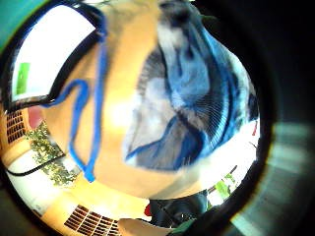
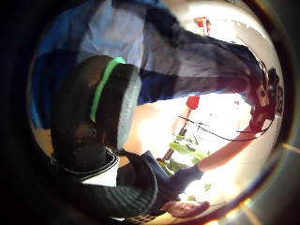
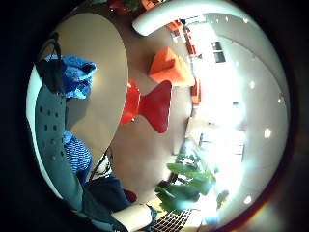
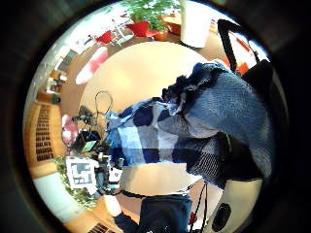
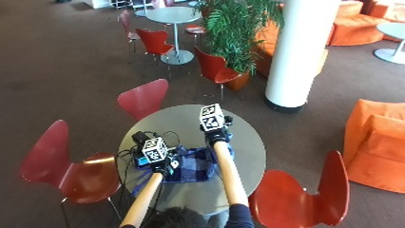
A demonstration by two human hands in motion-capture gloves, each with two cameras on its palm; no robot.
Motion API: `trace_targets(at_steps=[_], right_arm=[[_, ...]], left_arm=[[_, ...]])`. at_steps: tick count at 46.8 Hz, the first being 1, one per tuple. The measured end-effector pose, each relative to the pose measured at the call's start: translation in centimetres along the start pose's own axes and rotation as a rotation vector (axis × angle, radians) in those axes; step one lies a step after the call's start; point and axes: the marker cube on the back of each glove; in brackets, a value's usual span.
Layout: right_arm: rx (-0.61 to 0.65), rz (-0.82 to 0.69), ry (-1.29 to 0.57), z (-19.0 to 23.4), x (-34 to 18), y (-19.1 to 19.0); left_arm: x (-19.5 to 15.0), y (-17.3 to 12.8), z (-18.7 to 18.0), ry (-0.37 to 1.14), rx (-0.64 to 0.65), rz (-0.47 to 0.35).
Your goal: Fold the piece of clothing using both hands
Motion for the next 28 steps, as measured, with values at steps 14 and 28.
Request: trace_targets(at_steps=[14, 28], right_arm=[[0.165, -0.2, -0.093, -0.9, -17.2, 7.6], [-0.025, -0.359, -0.675, -0.8, -18.6, 10.9]], left_arm=[[-10.4, -0.4, -11.5, -0.223, 0.497, -0.232], [-14.2, 3.6, -13.4, -0.118, 0.519, -0.305]])
